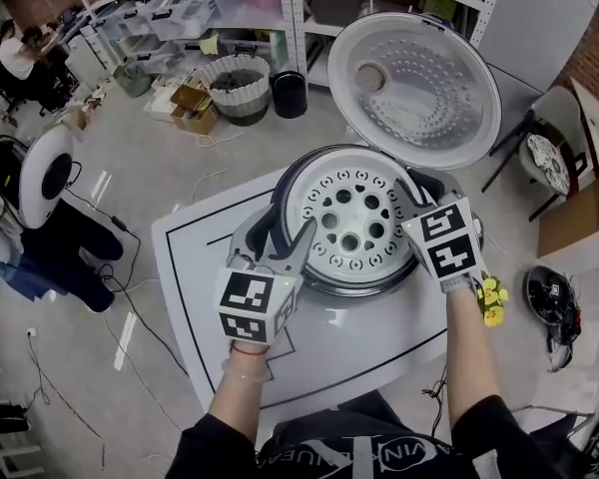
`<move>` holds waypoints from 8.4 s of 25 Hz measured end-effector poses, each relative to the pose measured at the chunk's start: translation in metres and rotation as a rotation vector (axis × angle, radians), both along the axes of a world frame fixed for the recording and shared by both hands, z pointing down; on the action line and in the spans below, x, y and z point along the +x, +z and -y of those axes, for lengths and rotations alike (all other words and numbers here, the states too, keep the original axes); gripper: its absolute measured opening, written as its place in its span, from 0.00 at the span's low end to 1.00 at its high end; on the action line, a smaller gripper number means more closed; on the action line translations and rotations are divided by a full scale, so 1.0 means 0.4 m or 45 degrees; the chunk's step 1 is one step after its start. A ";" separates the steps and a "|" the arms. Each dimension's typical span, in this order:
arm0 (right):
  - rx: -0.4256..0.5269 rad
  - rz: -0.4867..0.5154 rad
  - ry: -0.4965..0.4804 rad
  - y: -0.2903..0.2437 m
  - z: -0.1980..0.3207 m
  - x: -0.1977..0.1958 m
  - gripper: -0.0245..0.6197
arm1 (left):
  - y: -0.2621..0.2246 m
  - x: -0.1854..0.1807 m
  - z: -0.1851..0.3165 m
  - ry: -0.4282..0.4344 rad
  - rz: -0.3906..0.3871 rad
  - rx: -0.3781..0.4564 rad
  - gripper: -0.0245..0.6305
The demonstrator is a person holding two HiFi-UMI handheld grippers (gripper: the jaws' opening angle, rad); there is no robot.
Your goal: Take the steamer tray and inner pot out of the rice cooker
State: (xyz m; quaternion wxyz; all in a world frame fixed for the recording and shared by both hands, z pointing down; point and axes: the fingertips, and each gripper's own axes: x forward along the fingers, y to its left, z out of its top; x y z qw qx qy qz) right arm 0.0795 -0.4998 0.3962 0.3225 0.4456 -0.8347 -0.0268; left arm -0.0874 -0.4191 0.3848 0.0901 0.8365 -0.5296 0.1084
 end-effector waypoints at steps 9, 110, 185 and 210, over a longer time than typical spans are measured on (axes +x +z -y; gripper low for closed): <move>0.055 -0.019 -0.104 -0.008 0.012 -0.014 0.18 | -0.033 0.018 -0.001 0.057 0.093 0.112 0.38; -0.379 0.659 -0.730 0.068 -0.539 -0.790 0.11 | 0.152 -0.738 -0.632 -1.069 -0.185 -0.122 0.11; -0.240 0.606 -0.627 0.011 -0.603 -0.336 0.30 | 0.086 -0.265 -0.344 -0.295 -0.001 -0.167 0.26; 0.041 0.668 0.020 -0.069 -0.250 0.060 0.29 | -0.006 -0.039 -0.043 -0.096 0.007 -0.102 0.27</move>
